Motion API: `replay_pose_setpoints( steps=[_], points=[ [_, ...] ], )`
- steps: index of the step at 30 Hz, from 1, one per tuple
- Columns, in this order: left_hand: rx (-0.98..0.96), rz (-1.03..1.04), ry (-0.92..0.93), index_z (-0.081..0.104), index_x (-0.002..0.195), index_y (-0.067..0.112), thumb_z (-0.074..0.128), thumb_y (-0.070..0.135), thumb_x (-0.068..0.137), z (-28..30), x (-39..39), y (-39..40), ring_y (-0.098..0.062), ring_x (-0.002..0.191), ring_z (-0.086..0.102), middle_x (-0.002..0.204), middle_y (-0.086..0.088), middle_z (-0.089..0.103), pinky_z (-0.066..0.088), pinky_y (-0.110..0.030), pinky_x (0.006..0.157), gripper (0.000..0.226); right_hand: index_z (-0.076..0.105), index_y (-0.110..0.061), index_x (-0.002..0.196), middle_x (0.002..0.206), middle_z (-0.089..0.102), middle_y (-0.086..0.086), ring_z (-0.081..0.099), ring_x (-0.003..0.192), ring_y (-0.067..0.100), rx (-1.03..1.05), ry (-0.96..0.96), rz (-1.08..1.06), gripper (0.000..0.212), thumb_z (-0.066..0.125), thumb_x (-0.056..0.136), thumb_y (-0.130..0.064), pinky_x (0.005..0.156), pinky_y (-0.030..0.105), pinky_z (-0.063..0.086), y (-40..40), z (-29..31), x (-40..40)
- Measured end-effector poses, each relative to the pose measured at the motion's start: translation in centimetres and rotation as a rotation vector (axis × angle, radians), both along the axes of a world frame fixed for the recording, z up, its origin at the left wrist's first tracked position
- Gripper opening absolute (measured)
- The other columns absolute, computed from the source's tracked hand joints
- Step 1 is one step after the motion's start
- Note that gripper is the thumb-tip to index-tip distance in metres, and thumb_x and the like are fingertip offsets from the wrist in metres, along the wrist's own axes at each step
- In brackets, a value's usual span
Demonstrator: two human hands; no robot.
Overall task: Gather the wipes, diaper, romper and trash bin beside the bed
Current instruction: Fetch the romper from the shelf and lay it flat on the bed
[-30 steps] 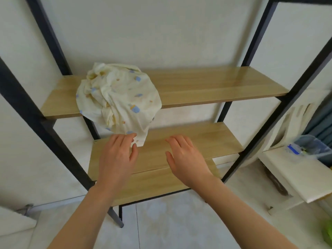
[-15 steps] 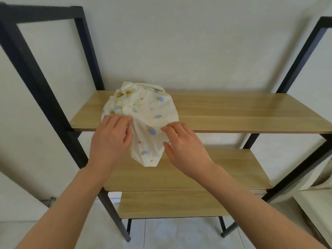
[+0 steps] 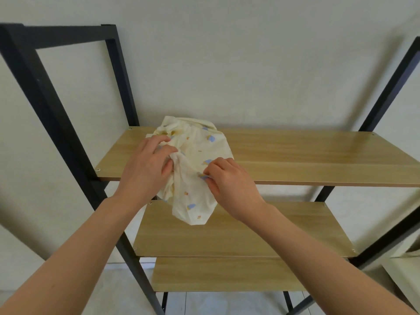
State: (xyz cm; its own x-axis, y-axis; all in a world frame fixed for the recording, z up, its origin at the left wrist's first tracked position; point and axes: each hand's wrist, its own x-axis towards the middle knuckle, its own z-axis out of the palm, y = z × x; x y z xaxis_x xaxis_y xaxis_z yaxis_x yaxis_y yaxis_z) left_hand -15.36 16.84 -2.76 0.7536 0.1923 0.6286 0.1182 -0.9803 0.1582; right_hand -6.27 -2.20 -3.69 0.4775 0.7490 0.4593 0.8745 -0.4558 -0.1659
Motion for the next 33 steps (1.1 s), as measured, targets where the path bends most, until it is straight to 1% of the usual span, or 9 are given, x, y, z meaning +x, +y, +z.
replay_pose_setpoints(
  steps=[4,6,9,11,15,20,26,31,33],
  points=[
    [-0.081,-0.063,0.046,0.066,0.106,0.013,0.063,0.021,0.088,1.0,0.3,0.8,-0.021,0.113,0.051,0.122,-0.002,0.06,0.043,-0.031,0.09,0.02,0.063,-0.012,0.098,0.088,0.064,-0.001,0.056,0.079,0.023,0.141,0.197,-0.023,0.015,0.05,0.096,-0.019,0.06,0.034,0.044,-0.2,1.1,1.1],
    [-0.203,-0.118,0.058,0.065,0.109,0.018,0.063,0.025,0.089,1.9,0.6,0.7,-0.016,0.109,0.054,0.116,0.003,0.064,0.045,-0.03,0.089,0.021,0.063,-0.013,0.097,0.081,0.066,-0.002,0.058,0.074,0.023,0.232,0.302,-0.054,0.014,0.05,0.096,-0.017,0.06,0.035,0.045,-0.3,2.2,2.1],
    [-0.405,-0.173,0.05,0.061,0.103,0.03,0.061,0.033,0.09,3.8,1.0,-0.1,0.005,0.093,0.057,0.101,0.02,0.063,0.042,-0.01,0.072,0.013,0.064,-0.014,0.096,0.077,0.063,-0.007,0.057,0.073,0.016,0.373,0.389,-0.063,0.014,0.05,0.096,-0.013,0.059,0.021,0.04,-0.5,4.2,3.4],
    [-0.471,-0.215,0.029,0.058,0.097,0.031,0.059,0.035,0.091,5.1,1.3,-0.9,0.009,0.087,0.056,0.093,0.02,0.063,0.04,-0.004,0.065,0.007,0.064,-0.016,0.094,0.074,0.062,-0.008,0.056,0.071,0.012,0.43,0.421,-0.063,0.015,0.049,0.096,-0.012,0.059,0.015,0.04,-0.6,5.5,4.1],
    [-0.512,-0.274,0.008,0.055,0.093,0.025,0.06,0.034,0.092,7.5,2.3,-2.2,-0.003,0.079,0.06,0.086,0.01,0.065,0.045,-0.012,0.062,0.01,0.063,-0.019,0.094,0.077,0.065,-0.005,0.058,0.071,0.009,0.384,0.362,-0.1,0.015,0.048,0.095,-0.014,0.063,0.025,0.046,-1.2,7.8,5.3],
    [-0.541,-0.248,0.004,0.056,0.095,0.023,0.06,0.035,0.091,9.1,3.7,-3.2,-0.015,0.08,0.061,0.088,0.003,0.064,0.05,-0.03,0.069,0.014,0.06,-0.017,0.109,0.105,0.058,-0.002,0.055,0.097,0.018,0.359,0.201,-0.119,0.017,0.056,0.093,-0.021,0.081,0.026,0.043,-1.7,8.5,5.0],
    [-0.74,-0.241,-0.068,0.058,0.098,0.027,0.061,0.032,0.092,9.6,4.5,-3.9,-0.005,0.082,0.065,0.091,0.009,0.07,0.048,-0.021,0.065,0.009,0.05,-0.019,0.114,0.108,0.051,-0.005,0.052,0.095,0.013,0.315,0.23,-0.094,0.048,0.059,0.084,-0.055,0.077,0.029,0.046,-0.8,7.3,1.8],
    [-0.846,-0.3,-0.037,0.061,0.099,0.031,0.063,0.025,0.091,9.8,3.8,-3.8,-0.001,0.074,0.068,0.08,0.011,0.074,0.051,-0.022,0.065,0.01,0.058,-0.013,0.097,0.095,0.063,0.001,0.06,0.086,0.021,0.255,0.352,-0.135,0.018,0.058,0.089,-0.03,0.075,0.041,0.052,-0.6,7.8,1.8],
    [-0.868,-0.327,-0.005,0.062,0.099,0.031,0.061,0.02,0.092,10.0,3.3,-3.5,-0.006,0.076,0.069,0.083,0.011,0.074,0.052,-0.024,0.066,0.013,0.063,-0.015,0.093,0.088,0.067,-0.002,0.062,0.083,0.018,0.285,0.447,-0.121,0.013,0.057,0.09,-0.026,0.07,0.034,0.052,-1.1,8.5,2.1]
  ],
)
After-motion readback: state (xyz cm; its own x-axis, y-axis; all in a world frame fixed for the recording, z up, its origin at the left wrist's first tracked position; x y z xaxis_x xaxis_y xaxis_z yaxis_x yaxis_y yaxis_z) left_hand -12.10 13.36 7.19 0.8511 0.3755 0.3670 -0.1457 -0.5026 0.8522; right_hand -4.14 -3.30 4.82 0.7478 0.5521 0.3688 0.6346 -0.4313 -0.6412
